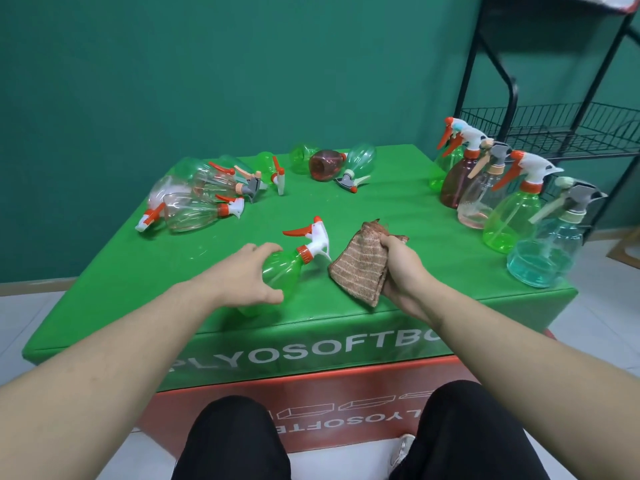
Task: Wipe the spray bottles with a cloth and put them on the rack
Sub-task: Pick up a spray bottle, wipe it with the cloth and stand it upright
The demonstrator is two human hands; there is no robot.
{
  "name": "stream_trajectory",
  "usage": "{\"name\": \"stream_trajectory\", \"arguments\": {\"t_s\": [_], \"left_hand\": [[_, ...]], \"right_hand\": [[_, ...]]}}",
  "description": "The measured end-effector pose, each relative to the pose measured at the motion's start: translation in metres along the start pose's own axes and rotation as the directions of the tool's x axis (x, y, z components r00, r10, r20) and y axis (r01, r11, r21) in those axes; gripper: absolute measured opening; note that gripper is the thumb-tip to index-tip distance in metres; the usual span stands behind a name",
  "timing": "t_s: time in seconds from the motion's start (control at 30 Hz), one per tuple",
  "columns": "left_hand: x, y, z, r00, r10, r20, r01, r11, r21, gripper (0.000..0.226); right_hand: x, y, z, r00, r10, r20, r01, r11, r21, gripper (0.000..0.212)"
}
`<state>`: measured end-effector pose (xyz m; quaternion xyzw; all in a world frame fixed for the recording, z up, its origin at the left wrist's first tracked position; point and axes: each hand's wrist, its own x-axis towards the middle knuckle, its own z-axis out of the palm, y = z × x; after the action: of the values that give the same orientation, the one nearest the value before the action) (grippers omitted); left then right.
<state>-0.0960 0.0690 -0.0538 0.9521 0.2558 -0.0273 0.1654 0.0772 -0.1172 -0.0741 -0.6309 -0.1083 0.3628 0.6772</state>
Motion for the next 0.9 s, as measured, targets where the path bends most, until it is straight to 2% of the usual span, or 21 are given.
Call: {"name": "stream_trajectory", "arguments": {"t_s": [0.17,0.43,0.53,0.63,0.77,0.9], "left_hand": [[-0.004,0.002,0.001,0.995,-0.055,-0.082,0.046,0.993,-0.105,0.087],[-0.004,0.029,0.027,0.94,-0.148,-0.308,0.041,0.944,-0.327,0.097],[0.0,0.043,0.041,0.906,-0.194,-0.376,0.059,0.938,-0.34,0.097],[0.003,0.052,0.053,0.878,-0.166,-0.45,0.029,0.955,-0.296,0.095],[0.003,0.055,0.059,0.874,-0.086,-0.477,-0.019,0.977,-0.21,0.088],[0.002,0.056,0.06,0.886,-0.039,-0.461,-0.048,0.983,-0.175,0.083]], "right_hand": [[-0.01,-0.001,0.002,1.0,0.013,-0.007,-0.013,0.999,0.038,0.027],[-0.018,0.007,0.014,0.999,0.012,-0.049,-0.009,0.997,0.075,0.031],[-0.02,0.006,0.027,0.999,0.017,-0.033,-0.013,0.991,0.134,0.032],[-0.021,0.0,0.04,1.0,-0.001,0.008,-0.001,0.976,0.218,0.032],[-0.02,-0.014,0.05,1.0,-0.006,0.017,0.0,0.941,0.338,0.033],[-0.016,-0.022,0.055,0.999,0.014,0.038,-0.027,0.934,0.357,0.035]]}}
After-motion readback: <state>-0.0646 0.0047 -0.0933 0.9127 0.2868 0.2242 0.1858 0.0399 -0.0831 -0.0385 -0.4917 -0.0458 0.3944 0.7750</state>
